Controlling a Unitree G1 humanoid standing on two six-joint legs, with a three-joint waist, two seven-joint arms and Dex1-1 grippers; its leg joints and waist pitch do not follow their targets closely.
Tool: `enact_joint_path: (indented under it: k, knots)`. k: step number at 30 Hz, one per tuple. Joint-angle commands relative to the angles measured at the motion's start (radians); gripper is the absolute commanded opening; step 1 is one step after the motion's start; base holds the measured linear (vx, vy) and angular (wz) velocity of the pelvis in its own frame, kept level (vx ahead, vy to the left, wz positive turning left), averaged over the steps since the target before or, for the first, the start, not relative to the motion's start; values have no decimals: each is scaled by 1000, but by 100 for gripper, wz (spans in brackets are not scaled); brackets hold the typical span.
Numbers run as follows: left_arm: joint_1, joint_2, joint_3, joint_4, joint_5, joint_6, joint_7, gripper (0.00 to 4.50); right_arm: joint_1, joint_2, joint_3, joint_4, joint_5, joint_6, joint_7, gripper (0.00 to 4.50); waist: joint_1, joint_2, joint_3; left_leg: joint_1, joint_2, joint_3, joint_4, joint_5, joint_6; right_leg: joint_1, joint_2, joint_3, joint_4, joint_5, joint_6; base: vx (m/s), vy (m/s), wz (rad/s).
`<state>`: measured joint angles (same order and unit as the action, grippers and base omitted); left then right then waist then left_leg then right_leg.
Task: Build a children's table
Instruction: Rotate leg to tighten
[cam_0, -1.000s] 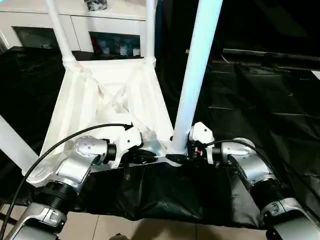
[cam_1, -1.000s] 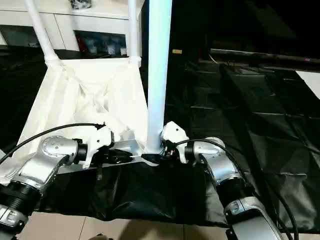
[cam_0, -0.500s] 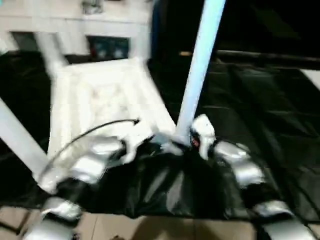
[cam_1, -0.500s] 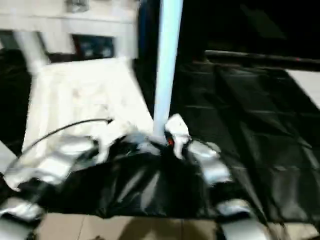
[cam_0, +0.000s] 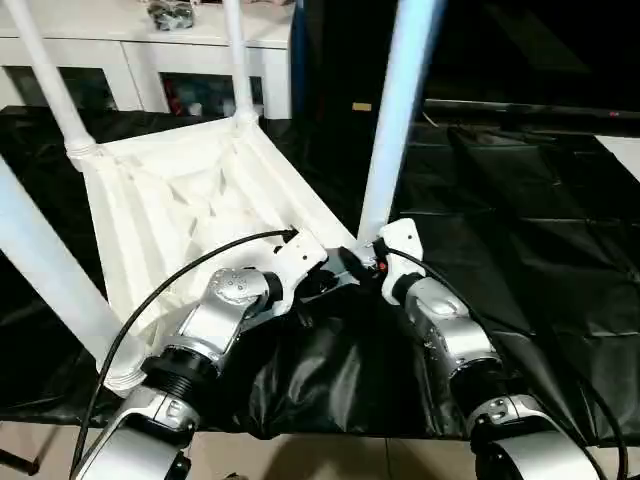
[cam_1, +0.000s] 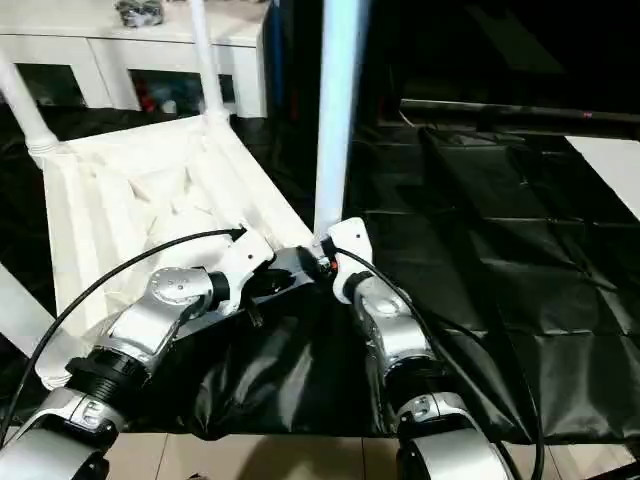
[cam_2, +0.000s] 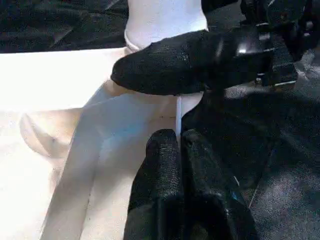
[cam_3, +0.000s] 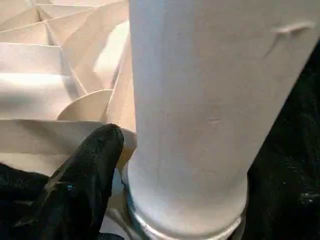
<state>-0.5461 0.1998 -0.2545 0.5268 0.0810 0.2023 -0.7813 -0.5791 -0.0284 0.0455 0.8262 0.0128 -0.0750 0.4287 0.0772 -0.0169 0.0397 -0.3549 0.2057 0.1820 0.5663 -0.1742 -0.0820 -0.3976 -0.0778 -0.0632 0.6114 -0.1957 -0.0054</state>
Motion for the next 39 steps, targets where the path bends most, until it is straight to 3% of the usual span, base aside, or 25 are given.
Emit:
enact_joint_path:
  k: [1,9,13,19,25,33,37,38,39]
  knots:
    - [24,-17,-24,-21,-48,-33,-53,0,-10,14,74,-23,4,-4,116,370,2,-5,-50,-2,23,-10,-66,-262,17,43,-63,45,-86,-278,-160,0,0,0]
    - [72,97,-34,-86,-99,-83,-274,0,43,-145,144,-124,22,-16,482,370,12,-4,-52,1,28,-5,-60,-200,54,44,-61,46,-74,-173,-198,0,0,0]
    - [80,140,-40,-100,-107,-89,-341,0,62,-191,159,-173,53,8,603,370,19,1,-51,3,30,-3,-60,-207,51,45,-57,44,-68,-139,-219,0,0,0]
    - [93,193,-60,-125,-125,-86,-453,0,93,-251,190,-259,85,53,753,297,27,-1,-52,2,30,-2,-59,-209,47,46,-59,44,-68,-145,-220,0,0,0]
    - [92,207,-65,-121,-117,-93,-470,0,101,-256,194,-271,80,54,760,274,30,-1,-52,4,30,-4,-61,-215,33,44,-61,44,-70,-173,-212,0,0,0]
    - [87,200,-59,-105,-110,-98,-434,0,124,-243,204,-303,79,79,751,268,33,-2,-55,4,29,-2,-57,-190,40,45,-60,44,-65,-123,-220,0,0,0]
    - [67,147,-30,-73,-94,-84,-310,0,112,-173,167,-242,45,79,565,268,30,-3,-48,5,28,-4,-63,-233,21,43,-63,45,-76,-215,-199,0,0,0]
    - [67,147,-30,-73,-94,-84,-310,0,112,-173,167,-242,45,79,565,268,26,-4,-45,8,26,-5,-66,-263,6,39,-63,45,-83,-282,-182,0,0,0]
    - [53,116,-21,-56,-78,-71,-239,0,92,-129,141,-184,17,70,418,268,23,-6,-44,11,27,-8,-68,-284,-7,36,-67,45,-88,-346,-165,0,0,0]
